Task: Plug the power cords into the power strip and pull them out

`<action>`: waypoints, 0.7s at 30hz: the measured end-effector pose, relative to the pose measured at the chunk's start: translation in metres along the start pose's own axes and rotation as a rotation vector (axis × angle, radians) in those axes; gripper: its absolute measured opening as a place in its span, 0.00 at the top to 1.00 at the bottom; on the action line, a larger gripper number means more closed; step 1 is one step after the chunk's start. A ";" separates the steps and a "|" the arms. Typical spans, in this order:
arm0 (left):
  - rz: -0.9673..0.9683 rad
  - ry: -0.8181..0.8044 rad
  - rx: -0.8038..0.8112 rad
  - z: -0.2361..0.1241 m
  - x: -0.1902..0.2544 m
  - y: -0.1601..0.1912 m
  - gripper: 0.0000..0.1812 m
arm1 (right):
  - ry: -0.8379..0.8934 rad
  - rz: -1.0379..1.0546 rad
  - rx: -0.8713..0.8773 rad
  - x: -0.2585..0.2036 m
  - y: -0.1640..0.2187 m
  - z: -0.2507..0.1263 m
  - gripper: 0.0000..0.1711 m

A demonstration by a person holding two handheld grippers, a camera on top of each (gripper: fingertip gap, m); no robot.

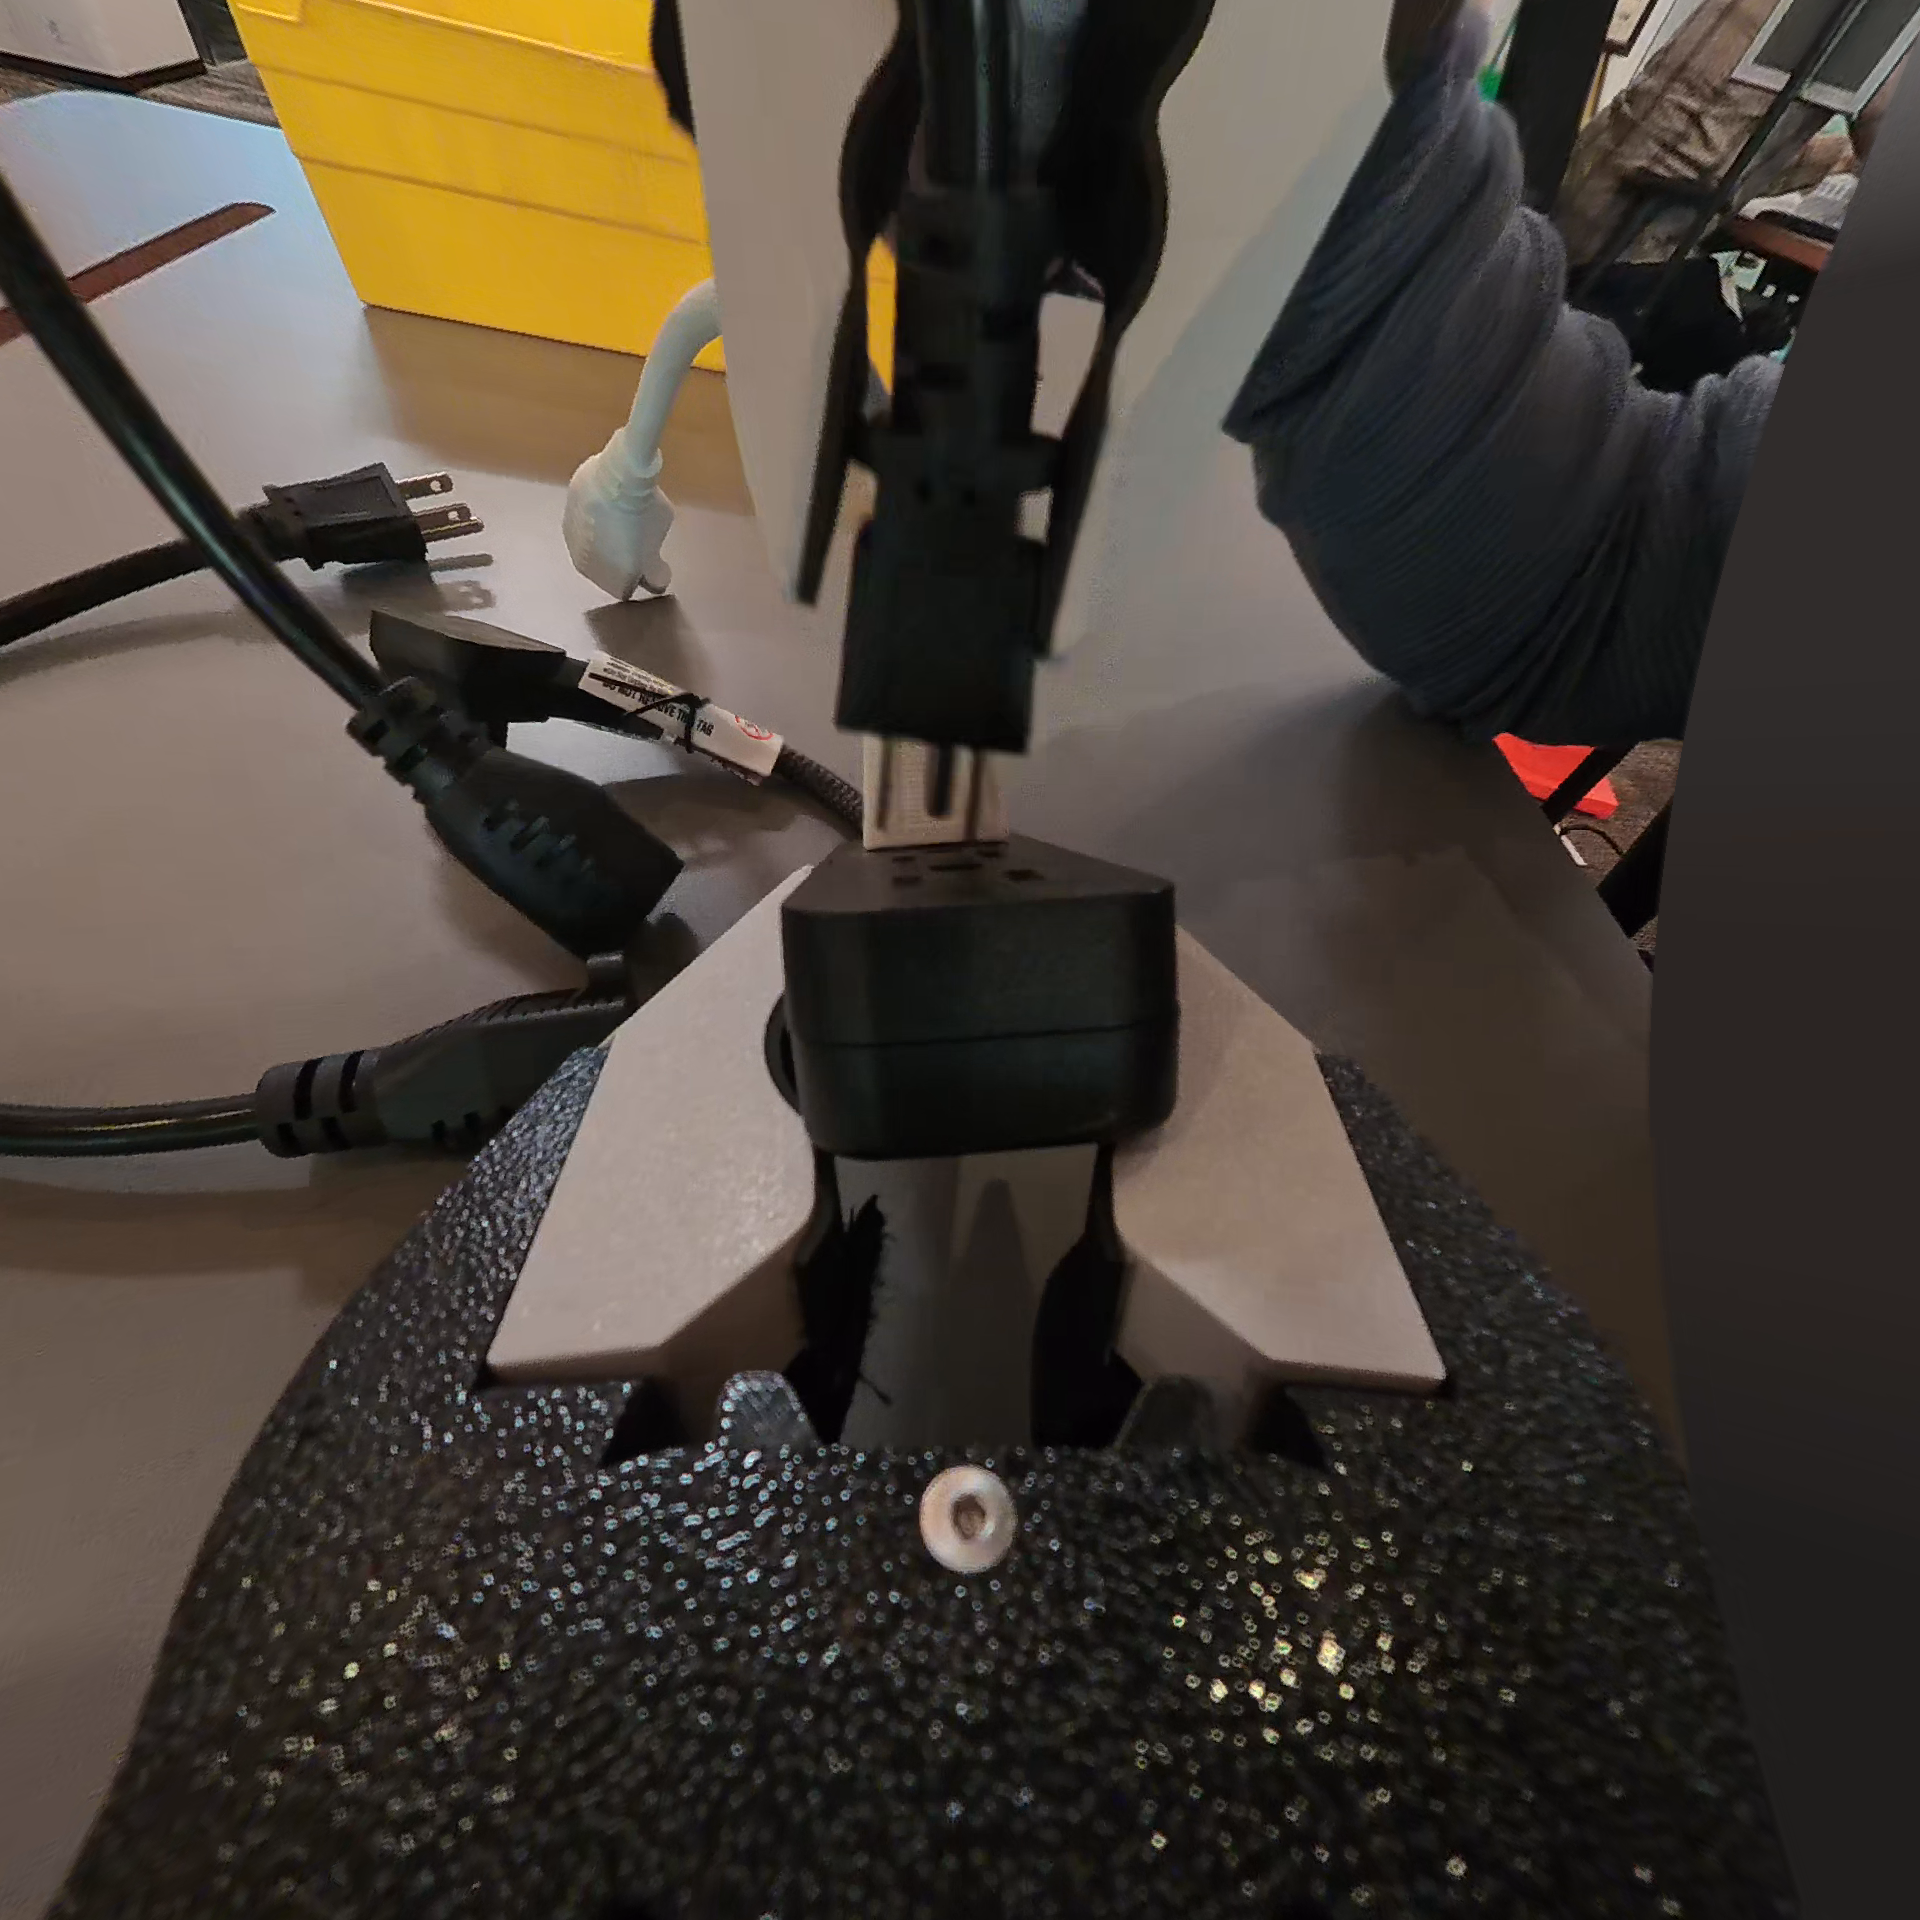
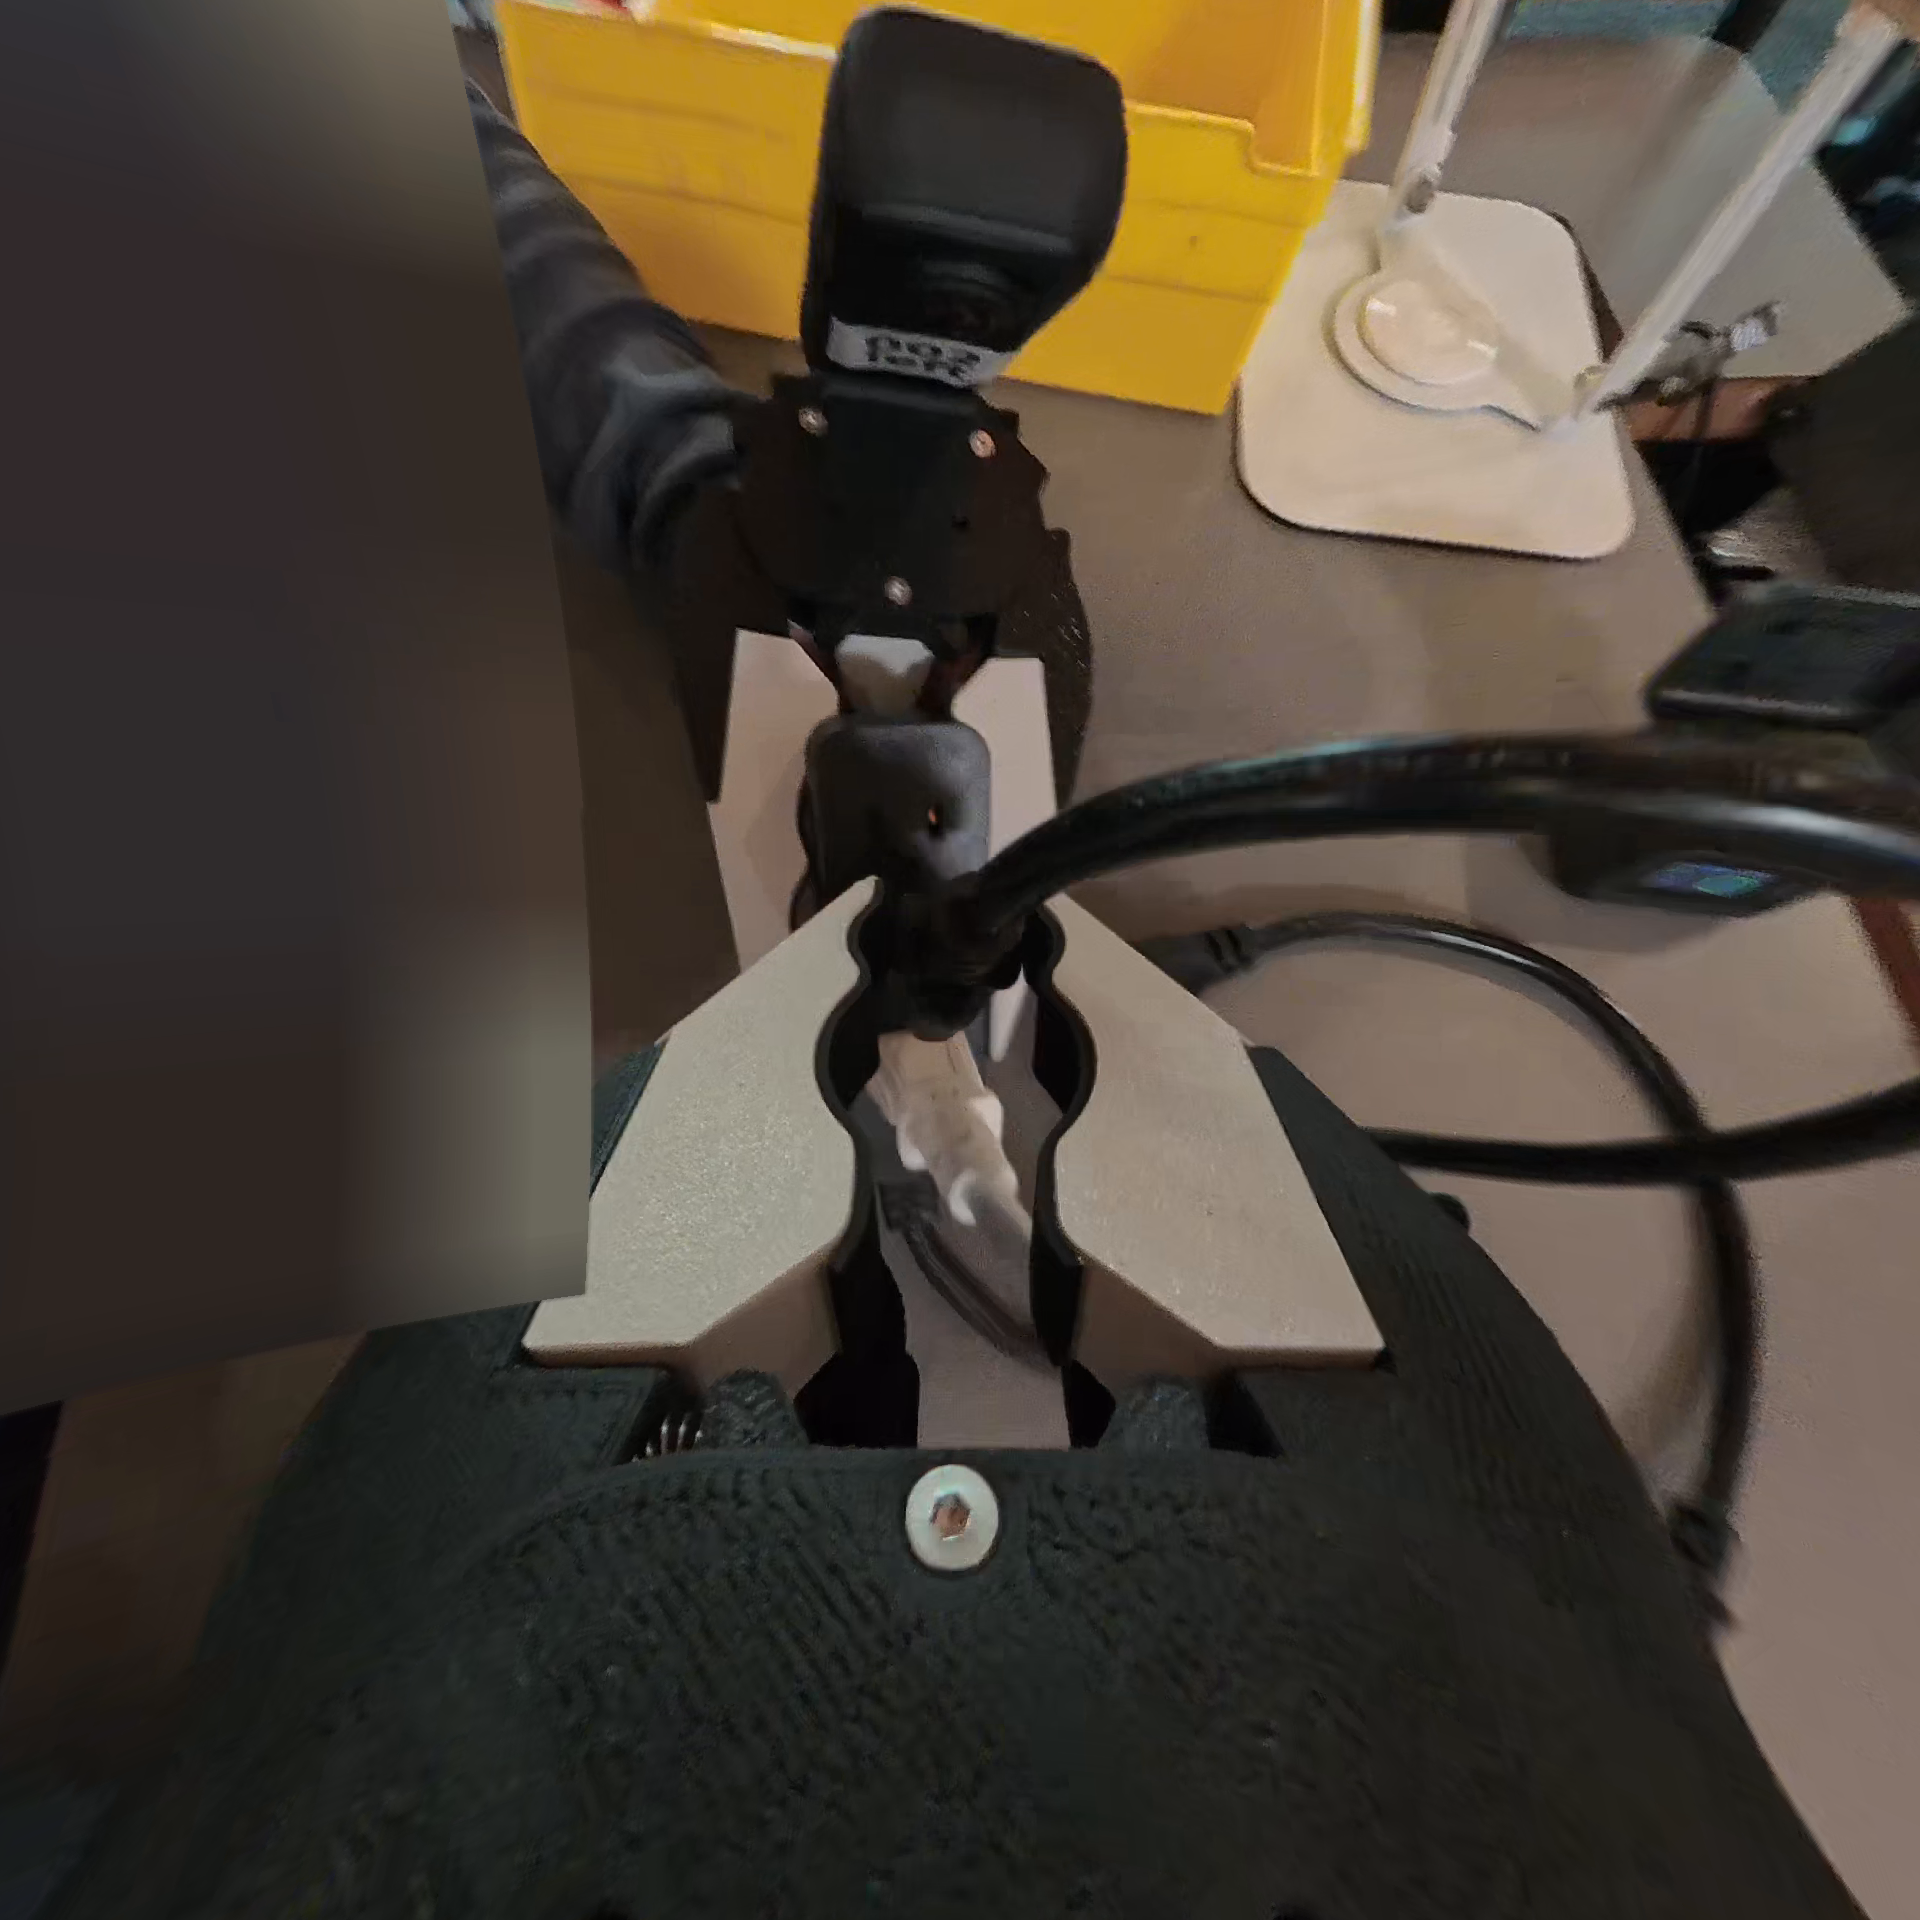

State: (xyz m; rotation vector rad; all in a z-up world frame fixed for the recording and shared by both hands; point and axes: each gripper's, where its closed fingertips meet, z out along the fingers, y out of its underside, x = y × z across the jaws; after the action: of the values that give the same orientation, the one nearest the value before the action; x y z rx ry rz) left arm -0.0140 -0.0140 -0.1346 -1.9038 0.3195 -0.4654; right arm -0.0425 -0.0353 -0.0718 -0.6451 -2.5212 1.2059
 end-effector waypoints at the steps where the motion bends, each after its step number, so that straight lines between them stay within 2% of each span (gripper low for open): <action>1: 0.001 -0.001 0.000 0.000 0.000 0.000 0.73 | 0.047 -0.018 -0.025 0.002 0.002 -0.006 0.86; 4: 0.001 -0.002 0.001 0.000 0.000 0.000 0.73 | 0.152 -0.007 0.029 -0.004 0.000 -0.033 0.87; 6: -0.002 -0.002 0.002 0.000 -0.001 0.000 0.73 | 0.228 0.054 0.082 -0.010 0.013 -0.051 0.87; 12: -0.003 0.004 0.002 0.000 0.000 0.000 0.73 | 0.342 0.363 0.143 -0.044 0.116 -0.067 0.87; 14: 0.006 0.002 0.000 0.000 0.001 0.000 0.72 | 0.357 0.435 0.104 -0.056 0.145 -0.067 0.86; 17: 0.014 0.007 -0.002 0.000 0.002 0.000 0.72 | 0.361 0.495 0.102 -0.066 0.154 -0.074 0.86; 19: 0.014 0.008 -0.002 0.000 0.002 0.000 0.72 | 0.358 0.525 0.023 -0.070 0.161 -0.078 0.85; 21: 0.013 0.008 -0.001 0.000 0.002 0.000 0.72 | 0.337 0.602 -0.135 -0.079 0.181 -0.081 0.76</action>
State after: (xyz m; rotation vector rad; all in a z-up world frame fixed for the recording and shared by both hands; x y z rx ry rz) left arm -0.0121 -0.0148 -0.1342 -1.9006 0.3366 -0.4641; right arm 0.1099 0.0790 -0.1678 -1.5763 -2.1942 0.9767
